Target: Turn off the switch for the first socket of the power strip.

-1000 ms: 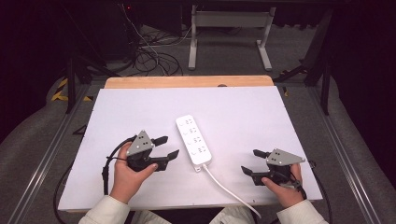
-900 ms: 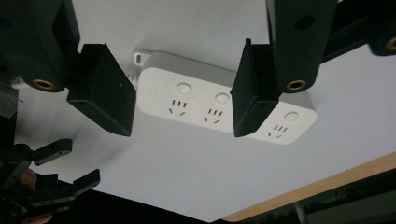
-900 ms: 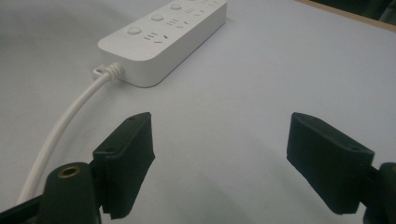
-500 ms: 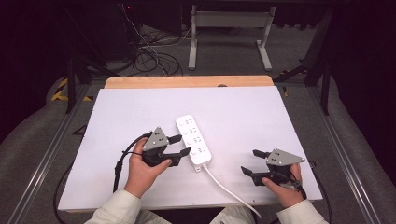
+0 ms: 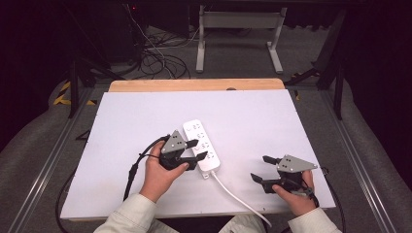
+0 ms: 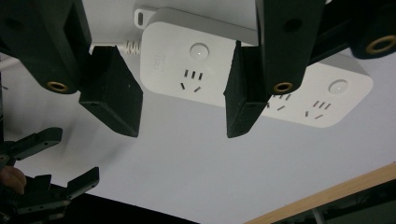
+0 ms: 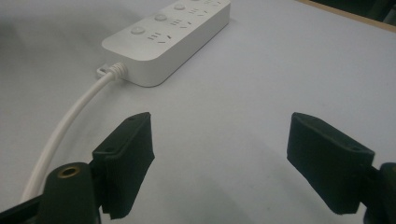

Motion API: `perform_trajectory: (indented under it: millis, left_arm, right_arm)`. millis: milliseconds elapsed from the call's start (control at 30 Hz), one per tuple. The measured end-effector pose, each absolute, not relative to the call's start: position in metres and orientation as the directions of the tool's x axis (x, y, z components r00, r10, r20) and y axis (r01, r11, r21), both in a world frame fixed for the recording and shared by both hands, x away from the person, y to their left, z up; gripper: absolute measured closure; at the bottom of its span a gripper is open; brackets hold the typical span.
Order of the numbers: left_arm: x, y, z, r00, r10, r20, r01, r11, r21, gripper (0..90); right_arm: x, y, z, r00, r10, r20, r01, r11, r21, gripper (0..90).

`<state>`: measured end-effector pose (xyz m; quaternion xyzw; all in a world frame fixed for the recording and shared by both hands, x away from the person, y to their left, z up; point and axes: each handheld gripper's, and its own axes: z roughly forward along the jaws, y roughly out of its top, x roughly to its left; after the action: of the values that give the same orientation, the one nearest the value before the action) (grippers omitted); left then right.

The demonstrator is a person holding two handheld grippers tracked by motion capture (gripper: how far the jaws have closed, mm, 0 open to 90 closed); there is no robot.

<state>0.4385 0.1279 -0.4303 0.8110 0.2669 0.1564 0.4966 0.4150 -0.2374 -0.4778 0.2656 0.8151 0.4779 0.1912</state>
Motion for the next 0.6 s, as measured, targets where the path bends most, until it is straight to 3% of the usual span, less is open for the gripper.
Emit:
perform_trajectory:
  millis: [200,367,533,600]
  left_arm:
    - [0.4389,0.1281,-0.4307,0.807,0.591,-0.011,0.279,-0.364,0.888,49.4]
    - [0.4411,0.1282,-0.4322,0.809,0.587,-0.010,0.283,-0.375,0.883,61.8]
    - [0.4445,0.1265,-0.4348,0.823,0.568,-0.004,0.295,-0.421,0.858,88.7]
    - [0.4449,0.1256,-0.4349,0.826,0.564,0.000,0.293,-0.429,0.854,90.0]
  right_arm:
    - [0.4149,-0.2371,-0.4779,-0.786,0.615,-0.059,0.250,0.403,0.880,22.6]
    - [0.4150,-0.2367,-0.4780,-0.787,0.614,-0.059,0.250,0.405,0.880,22.6]
    - [0.4152,-0.2369,-0.4782,-0.788,0.613,-0.059,0.250,0.405,0.880,22.6]
    - [0.4151,-0.2369,-0.4782,-0.788,0.613,-0.059,0.250,0.405,0.879,22.6]
